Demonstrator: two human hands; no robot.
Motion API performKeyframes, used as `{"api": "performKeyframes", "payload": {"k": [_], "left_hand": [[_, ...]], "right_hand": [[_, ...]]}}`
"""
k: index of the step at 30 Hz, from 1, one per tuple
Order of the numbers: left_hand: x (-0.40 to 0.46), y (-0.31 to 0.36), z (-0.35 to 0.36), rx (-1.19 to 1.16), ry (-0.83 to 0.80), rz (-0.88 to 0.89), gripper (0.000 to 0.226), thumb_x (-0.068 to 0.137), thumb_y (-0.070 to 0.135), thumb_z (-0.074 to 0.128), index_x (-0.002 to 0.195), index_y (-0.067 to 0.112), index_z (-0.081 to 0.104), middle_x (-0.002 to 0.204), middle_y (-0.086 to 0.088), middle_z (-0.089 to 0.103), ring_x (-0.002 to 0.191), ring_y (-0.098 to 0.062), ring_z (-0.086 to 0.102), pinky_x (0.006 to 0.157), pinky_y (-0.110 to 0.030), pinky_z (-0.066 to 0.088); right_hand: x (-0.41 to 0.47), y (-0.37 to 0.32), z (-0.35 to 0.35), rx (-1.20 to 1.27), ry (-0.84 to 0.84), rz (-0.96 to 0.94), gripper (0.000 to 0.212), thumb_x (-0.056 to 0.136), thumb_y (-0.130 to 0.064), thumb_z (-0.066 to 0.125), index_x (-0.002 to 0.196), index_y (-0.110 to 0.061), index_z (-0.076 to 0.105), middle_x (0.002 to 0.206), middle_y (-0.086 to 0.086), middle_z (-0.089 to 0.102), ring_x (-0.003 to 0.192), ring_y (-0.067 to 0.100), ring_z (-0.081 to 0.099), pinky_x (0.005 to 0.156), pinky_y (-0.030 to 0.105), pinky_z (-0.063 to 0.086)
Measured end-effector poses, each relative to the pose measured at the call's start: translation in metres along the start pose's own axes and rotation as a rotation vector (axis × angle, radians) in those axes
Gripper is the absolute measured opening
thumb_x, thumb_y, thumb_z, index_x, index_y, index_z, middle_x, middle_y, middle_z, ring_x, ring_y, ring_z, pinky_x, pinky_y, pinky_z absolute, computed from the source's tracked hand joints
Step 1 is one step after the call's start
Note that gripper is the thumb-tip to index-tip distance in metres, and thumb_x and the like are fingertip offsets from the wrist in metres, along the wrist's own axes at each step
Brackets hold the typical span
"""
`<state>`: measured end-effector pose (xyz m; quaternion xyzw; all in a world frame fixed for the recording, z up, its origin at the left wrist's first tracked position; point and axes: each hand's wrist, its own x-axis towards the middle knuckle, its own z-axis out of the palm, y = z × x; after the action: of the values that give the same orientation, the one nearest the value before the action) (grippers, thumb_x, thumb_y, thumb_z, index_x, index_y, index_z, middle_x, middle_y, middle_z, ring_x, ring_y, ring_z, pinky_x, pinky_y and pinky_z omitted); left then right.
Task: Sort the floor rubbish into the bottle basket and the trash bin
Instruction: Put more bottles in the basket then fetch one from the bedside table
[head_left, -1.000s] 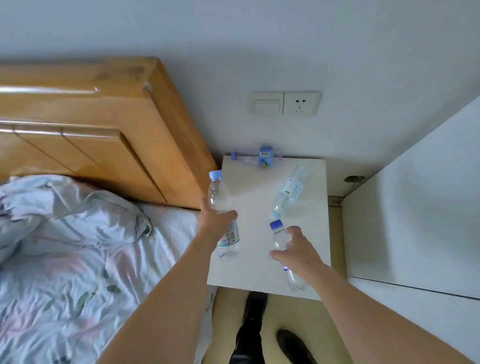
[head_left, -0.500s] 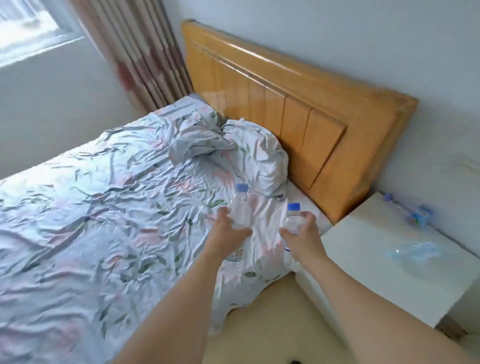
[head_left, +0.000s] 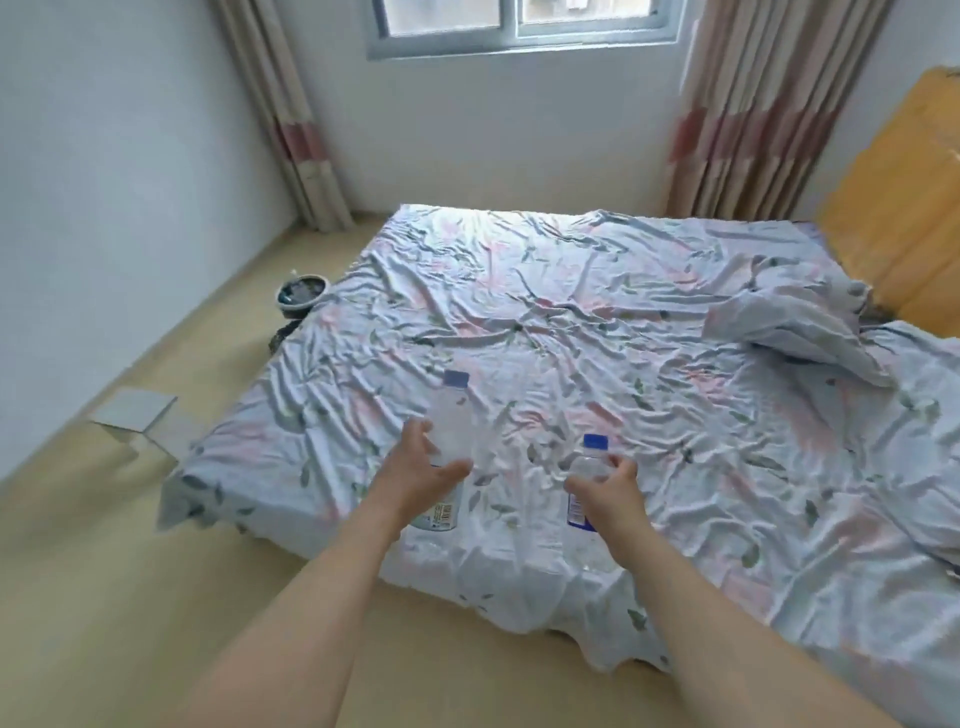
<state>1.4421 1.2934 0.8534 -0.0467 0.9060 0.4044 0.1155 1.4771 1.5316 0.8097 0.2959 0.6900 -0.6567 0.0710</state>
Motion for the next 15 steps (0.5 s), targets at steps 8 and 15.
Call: {"api": "performKeyframes", "payload": {"k": [8,15], "left_hand": [[0.018,-0.152,-0.176,-0.225,0.285,-0.266,0.067,0.078,0.026,0.074,0.13,0.019,0.032,0.12,-0.003,0.05,0.1,-0.019,0.053,0.067,-0.027,0.042],[0.064,-0.237,-0.28,-0.31,0.454,-0.336,0.065,0.077,0.035,0.076,0.127,0.021,0.036,0.115,-0.002,0.052,0.099,-0.018,0.054,0.083,-0.032,0.042]], "right_hand": [[-0.015,-0.059,0.256,-0.131,-0.295,-0.125,0.064,0.081,-0.014,0.068,0.13,-0.024,0.027,0.119,0.008,0.046,0.094,0.023,0.056,0.072,0.034,0.05],[0.005,-0.089,0.419,-0.199,-0.403,-0.159,0.066,0.084,-0.025,0.066,0.137,-0.027,0.026,0.118,0.004,0.052,0.09,0.019,0.061,0.075,0.036,0.053]]}}
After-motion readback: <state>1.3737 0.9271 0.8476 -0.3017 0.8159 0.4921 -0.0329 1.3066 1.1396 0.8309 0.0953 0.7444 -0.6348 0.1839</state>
